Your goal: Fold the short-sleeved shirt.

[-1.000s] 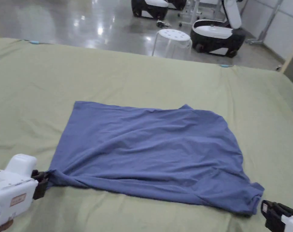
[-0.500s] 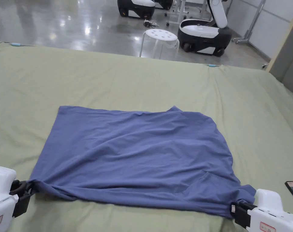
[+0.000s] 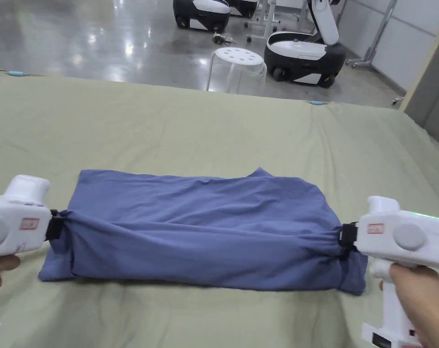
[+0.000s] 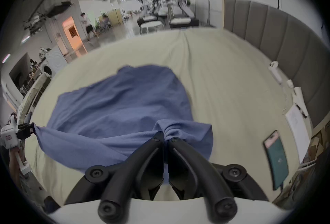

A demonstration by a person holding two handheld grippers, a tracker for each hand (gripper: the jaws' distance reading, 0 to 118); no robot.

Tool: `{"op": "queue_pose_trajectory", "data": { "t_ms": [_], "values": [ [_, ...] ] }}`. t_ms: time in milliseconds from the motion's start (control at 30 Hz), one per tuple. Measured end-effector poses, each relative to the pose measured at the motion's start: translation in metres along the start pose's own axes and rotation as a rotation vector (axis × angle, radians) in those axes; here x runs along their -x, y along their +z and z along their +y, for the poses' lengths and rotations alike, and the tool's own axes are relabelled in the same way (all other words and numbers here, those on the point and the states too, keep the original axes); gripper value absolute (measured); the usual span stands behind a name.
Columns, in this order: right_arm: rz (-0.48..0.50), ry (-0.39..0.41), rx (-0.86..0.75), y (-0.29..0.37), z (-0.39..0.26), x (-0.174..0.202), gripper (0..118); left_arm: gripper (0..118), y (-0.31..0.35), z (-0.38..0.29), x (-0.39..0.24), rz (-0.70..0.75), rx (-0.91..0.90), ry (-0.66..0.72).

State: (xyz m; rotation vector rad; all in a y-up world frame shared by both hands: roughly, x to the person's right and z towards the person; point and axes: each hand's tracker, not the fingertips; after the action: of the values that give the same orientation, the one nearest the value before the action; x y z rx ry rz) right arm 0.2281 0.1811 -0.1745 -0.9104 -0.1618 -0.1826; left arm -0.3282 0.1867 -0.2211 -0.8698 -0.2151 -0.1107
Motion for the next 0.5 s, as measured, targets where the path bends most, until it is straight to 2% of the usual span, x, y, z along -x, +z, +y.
{"op": "queue_pose_trajectory", "data": {
  "t_ms": [33,100,133,167,200,233,267,300,333,400,500],
  "values": [
    [0.005,-0.001,0.052,-0.018,-0.001,0.002,2,6,-0.016,0.001,-0.001,0.029,0.049,0.004],
    [-0.025,0.034,0.053,-0.029,-0.005,0.007,3,7,-0.028,-0.004,-0.004,0.031,0.065,-0.007],
    [-0.022,0.045,0.038,-0.029,-0.008,0.007,6,16,-0.037,-0.007,0.004,0.022,0.059,-0.003],
    [-0.004,0.042,0.010,-0.020,-0.014,0.005,6,16,-0.034,-0.010,0.006,0.027,0.057,-0.003],
    [0.006,0.049,-0.027,-0.010,-0.016,0.003,9,23,-0.026,-0.013,0.005,0.011,0.011,-0.004],
    [0.006,0.079,-0.079,0.004,-0.020,0.004,26,49,-0.011,-0.017,0.004,0.018,-0.055,-0.018],
    [-0.002,0.113,-0.144,0.021,-0.025,0.007,57,66,0.005,-0.027,0.002,0.039,-0.138,-0.055],
    [-0.005,0.158,-0.233,0.043,-0.037,0.012,94,68,0.029,-0.035,-0.005,0.060,-0.248,-0.095],
    [0.029,0.195,-0.345,0.067,-0.050,0.020,115,68,0.053,-0.046,-0.015,0.087,-0.347,-0.123],
    [0.076,0.237,-0.555,0.112,-0.082,0.036,113,68,0.096,-0.070,-0.034,0.092,-0.501,-0.103],
    [0.124,0.185,-0.725,0.152,-0.131,0.054,113,68,0.142,-0.108,-0.063,0.114,-0.641,-0.075]
  ]
}}
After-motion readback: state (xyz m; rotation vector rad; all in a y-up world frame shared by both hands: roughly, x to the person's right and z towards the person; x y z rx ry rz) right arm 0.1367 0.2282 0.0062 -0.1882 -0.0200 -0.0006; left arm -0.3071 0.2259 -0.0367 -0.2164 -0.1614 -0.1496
